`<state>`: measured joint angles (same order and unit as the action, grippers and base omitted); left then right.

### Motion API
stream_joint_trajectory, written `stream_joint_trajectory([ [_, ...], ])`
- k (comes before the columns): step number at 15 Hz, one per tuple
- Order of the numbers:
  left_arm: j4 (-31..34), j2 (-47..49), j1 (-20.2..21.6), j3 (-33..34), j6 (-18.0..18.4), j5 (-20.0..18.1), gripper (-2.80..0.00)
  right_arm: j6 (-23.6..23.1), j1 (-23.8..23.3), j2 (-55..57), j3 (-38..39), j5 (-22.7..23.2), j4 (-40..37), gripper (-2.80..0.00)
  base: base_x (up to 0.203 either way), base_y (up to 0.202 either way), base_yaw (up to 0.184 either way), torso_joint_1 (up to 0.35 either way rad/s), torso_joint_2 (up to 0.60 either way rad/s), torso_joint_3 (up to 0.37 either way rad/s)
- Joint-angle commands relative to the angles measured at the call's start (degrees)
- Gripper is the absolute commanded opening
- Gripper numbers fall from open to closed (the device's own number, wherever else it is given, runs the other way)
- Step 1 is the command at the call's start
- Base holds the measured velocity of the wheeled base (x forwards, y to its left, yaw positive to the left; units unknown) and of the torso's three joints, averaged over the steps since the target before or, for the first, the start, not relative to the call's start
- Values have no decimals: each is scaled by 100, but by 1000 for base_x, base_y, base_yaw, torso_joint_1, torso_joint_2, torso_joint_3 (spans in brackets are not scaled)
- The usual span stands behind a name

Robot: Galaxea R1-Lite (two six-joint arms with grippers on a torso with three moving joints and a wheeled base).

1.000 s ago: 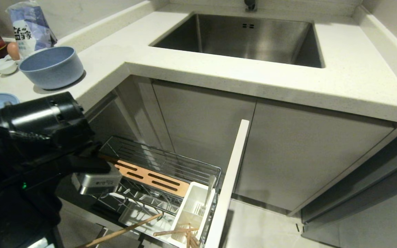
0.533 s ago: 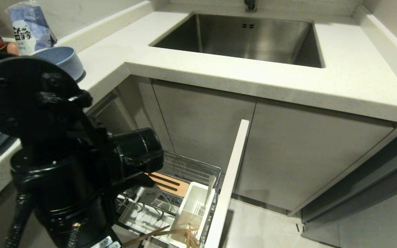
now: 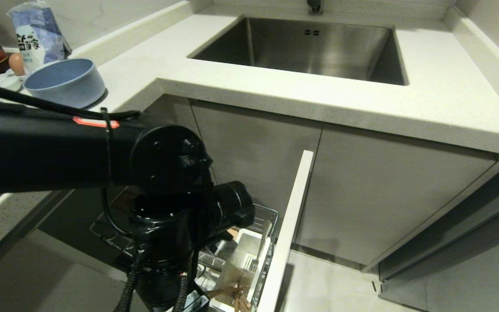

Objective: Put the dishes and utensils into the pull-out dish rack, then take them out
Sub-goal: Pick up the chopsticks and place it in the cupboard

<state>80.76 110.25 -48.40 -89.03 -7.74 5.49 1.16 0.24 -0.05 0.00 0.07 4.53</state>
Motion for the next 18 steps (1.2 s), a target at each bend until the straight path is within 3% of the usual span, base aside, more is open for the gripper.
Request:
stream_joint_trajectory([
  [1,-34,476,-3,-115,-72,5,-280,6,2,-4,149,1,4,-280,0,0,0,0,0,0],
  [4,-184,805,-3,-244,-98,-66,-280,7,2,-4,149,1,4,-280,0,0,0,0,0,0],
  [7,-259,1217,-3,-542,-407,-81,-280,7,2,-4,149,1,4,-280,0,0,0,0,0,0],
  [11,-269,1542,-3,-799,-483,-83,-280,7,2,-4,149,1,4,-280,0,0,0,0,0,0],
  [14,-485,1732,5,-906,-741,-83,-280,7,2,-4,149,1,4,-280,0,0,0,0,0,0],
  [18,-500,1842,32,-985,-764,-92,-280,7,2,-4,149,1,4,-280,0,0,0,0,0,0],
])
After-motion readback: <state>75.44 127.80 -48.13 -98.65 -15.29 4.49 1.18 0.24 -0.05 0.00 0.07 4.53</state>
